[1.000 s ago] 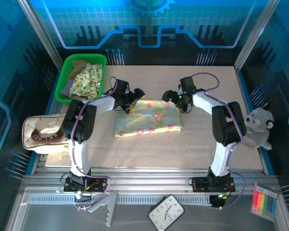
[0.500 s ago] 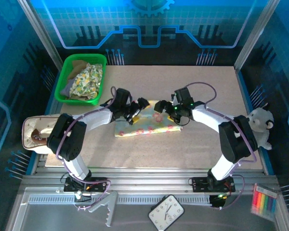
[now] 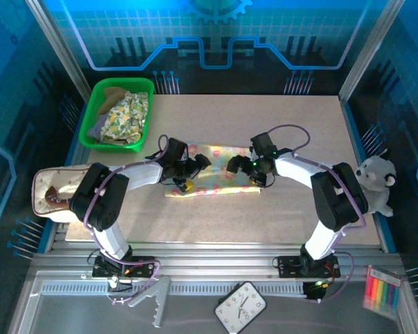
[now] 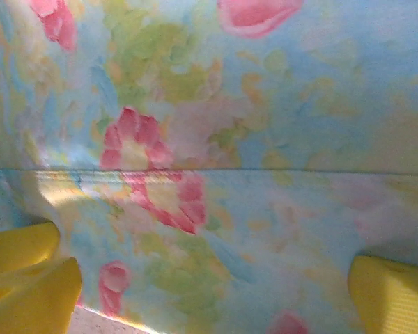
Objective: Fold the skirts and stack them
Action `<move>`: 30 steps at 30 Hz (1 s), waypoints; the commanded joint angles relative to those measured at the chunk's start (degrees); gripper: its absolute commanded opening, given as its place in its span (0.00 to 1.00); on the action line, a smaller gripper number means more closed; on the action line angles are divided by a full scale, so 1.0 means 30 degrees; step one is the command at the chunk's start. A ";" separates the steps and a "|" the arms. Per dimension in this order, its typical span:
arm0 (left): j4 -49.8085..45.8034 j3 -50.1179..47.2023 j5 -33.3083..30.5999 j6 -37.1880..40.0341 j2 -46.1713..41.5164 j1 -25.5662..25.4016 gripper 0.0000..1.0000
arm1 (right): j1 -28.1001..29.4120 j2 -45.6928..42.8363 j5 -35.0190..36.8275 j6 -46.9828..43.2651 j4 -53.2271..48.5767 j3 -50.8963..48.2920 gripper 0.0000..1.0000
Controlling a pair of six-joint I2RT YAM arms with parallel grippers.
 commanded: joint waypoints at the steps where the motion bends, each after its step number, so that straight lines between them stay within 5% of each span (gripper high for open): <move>1: -0.2027 -0.0029 0.0087 0.0752 -0.1017 0.0248 0.99 | -0.0360 -0.1924 0.2752 -0.1241 -0.3446 0.0062 1.00; 5: -0.4044 0.1022 -0.0215 0.1720 -0.3134 0.0281 0.99 | -0.0918 -0.4166 0.3432 -0.0704 -0.3871 -0.1030 1.00; 12: -0.9400 0.1788 -0.4194 0.5531 -0.4782 0.1756 0.99 | -0.3088 -0.5316 -0.1706 0.3507 0.0020 -0.4746 0.97; 15: -0.9495 0.1173 -0.4148 0.6122 -0.4914 0.2889 0.99 | -0.3296 -0.5290 -0.2856 0.5235 0.2152 -0.5641 0.83; 30: -0.8334 0.0737 -0.3399 0.6495 -0.2568 0.3421 0.97 | -0.2759 -0.4392 -0.2619 0.6738 0.3987 -0.6909 0.78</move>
